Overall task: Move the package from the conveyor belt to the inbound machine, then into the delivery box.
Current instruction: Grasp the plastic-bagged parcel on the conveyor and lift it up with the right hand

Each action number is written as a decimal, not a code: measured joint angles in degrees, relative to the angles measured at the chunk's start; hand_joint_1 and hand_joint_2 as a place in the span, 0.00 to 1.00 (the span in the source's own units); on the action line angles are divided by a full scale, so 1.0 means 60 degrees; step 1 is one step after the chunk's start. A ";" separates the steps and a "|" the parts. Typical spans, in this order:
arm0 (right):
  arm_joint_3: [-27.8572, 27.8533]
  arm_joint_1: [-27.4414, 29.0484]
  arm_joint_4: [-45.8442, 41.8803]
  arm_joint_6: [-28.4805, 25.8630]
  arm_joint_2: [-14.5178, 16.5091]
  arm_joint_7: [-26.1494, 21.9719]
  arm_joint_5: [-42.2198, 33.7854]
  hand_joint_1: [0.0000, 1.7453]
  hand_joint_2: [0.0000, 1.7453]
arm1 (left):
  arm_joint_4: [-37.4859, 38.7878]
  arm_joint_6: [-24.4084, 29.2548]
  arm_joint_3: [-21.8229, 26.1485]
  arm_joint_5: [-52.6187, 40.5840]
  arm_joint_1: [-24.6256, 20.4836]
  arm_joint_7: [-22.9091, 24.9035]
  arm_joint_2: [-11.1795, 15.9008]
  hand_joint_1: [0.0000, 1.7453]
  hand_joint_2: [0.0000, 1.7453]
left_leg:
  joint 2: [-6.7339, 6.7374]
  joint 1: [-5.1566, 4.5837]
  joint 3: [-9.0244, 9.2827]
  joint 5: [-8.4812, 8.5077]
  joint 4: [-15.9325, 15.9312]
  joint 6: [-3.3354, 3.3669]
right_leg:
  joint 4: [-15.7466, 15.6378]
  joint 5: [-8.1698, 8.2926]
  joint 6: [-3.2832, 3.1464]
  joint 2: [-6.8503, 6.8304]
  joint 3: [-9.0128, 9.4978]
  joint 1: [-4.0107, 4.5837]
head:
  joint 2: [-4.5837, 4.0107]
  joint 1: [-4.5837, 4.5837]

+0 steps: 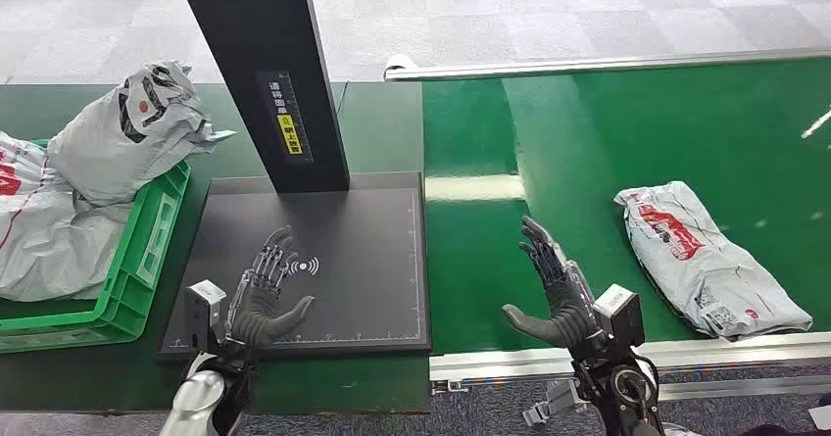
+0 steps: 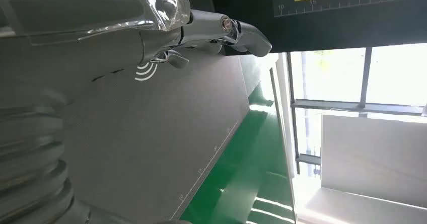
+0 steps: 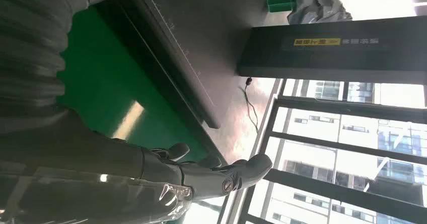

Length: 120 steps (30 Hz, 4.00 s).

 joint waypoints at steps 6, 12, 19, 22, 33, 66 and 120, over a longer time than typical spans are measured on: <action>-0.0002 0.0000 0.0000 -0.0055 -0.0001 0.0000 0.0034 0.00 1.00 | 0.0000 -0.0004 0.0000 -0.0008 0.0000 0.0000 0.0000 0.00 1.00 | 0.0000 0.0000 0.0000 0.0000 0.0000 0.0000 | 0.0000 0.0000 0.0000 0.0000 0.0000 0.0000 | 0.0000 0.0000; -0.0002 0.0000 0.0000 -0.0056 -0.0004 0.0000 0.0034 0.00 1.00 | 0.0000 -0.0004 0.0000 -0.0008 0.0000 0.0000 0.0000 0.00 1.00 | 0.0000 0.0000 -0.0001 0.0000 0.0000 0.0000 | 0.0000 0.0000 0.0000 0.0000 0.0000 0.0000 | 0.0000 0.0000; -0.0002 -0.0001 0.0000 -0.0068 -0.0006 0.0000 0.0052 0.00 1.00 | 0.0001 -0.0005 0.0000 -0.0010 0.0000 0.0000 0.0000 0.00 1.00 | 0.0000 0.0000 0.0000 0.0000 0.0000 0.0000 | 0.0000 0.0000 0.0000 0.0000 0.0000 0.0000 | 0.0000 0.0000; -0.0005 -0.0003 0.0000 -0.0189 -0.0007 0.0007 0.0162 0.00 1.00 | 0.0002 -0.0014 0.0004 -0.0028 0.0000 0.0000 0.0001 0.00 1.00 | 0.0000 0.0000 0.0000 0.0000 0.0000 0.0000 | 0.0000 0.0000 0.0000 0.0000 0.0000 0.0000 | 0.0000 0.0000; -0.0728 -0.1619 0.1221 -0.4055 -0.0802 0.1387 0.3772 0.00 1.00 | -0.0036 -0.0037 0.0156 -0.0117 0.0140 0.0044 0.0015 0.00 1.00 | 0.0002 -0.0009 -0.0004 0.0011 0.0001 0.0017 | 0.0000 0.0017 0.0021 0.0002 0.0002 -0.0020 | 0.0000 -0.0003; 0.1524 -0.6218 0.9027 -0.0083 -0.4129 0.5375 0.9630 0.00 1.00 | 0.0590 0.0350 0.0080 -0.0180 -0.0443 0.0503 0.0007 0.00 1.00 | -0.0062 -0.0039 -0.0023 0.0039 0.0011 0.0058 | -0.0001 0.0037 0.0055 -0.0049 -0.0006 -0.0047 | 0.0000 -0.0004; 0.1648 -0.6019 0.7253 -0.7044 -0.3464 0.1356 0.8050 1.00 1.00 | -0.0006 0.1783 0.0481 0.0300 0.0155 -0.0301 0.0050 0.00 1.00 | -0.0094 -0.0029 -0.0046 0.0049 0.0010 0.0051 | 0.0001 0.0036 0.0054 -0.0086 -0.0015 -0.0037 | 0.0000 -0.0004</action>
